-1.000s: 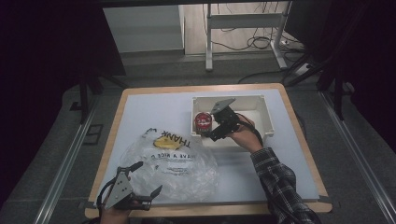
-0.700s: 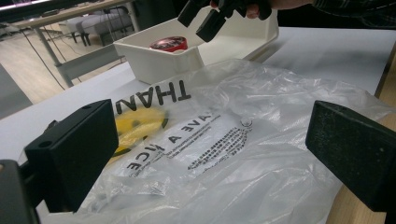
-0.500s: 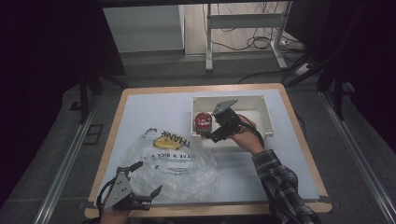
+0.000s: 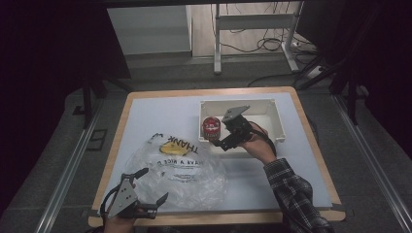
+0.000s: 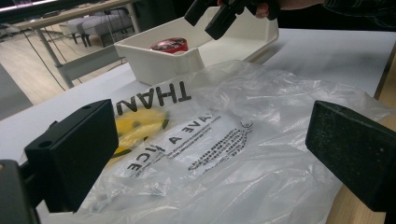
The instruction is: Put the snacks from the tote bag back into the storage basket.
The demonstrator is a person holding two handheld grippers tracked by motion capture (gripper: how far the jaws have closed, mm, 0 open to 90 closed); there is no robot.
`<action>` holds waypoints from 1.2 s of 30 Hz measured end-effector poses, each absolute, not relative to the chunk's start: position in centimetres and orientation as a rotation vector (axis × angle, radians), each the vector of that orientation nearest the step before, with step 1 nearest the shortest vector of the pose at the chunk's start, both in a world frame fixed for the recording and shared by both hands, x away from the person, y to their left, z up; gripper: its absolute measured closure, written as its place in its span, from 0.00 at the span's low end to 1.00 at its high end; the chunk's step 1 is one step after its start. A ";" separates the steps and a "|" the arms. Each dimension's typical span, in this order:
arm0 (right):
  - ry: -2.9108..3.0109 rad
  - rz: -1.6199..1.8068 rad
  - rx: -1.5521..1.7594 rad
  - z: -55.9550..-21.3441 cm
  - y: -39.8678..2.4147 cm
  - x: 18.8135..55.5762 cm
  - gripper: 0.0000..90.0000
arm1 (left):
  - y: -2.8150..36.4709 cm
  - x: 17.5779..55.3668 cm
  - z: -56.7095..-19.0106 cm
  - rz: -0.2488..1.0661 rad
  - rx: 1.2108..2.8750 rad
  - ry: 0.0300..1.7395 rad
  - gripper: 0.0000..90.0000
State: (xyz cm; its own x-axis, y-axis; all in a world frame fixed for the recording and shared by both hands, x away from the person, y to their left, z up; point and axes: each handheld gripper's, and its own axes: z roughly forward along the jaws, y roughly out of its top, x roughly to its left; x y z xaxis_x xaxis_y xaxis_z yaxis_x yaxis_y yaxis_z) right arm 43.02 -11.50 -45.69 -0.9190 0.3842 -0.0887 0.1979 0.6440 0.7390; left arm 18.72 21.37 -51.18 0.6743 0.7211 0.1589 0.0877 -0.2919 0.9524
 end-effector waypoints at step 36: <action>2.615 1.184 0.459 -46.2 -12.5 40.1 0.06 | 21.5 18.7 -51.1 0.708 1.767 0.649 0.03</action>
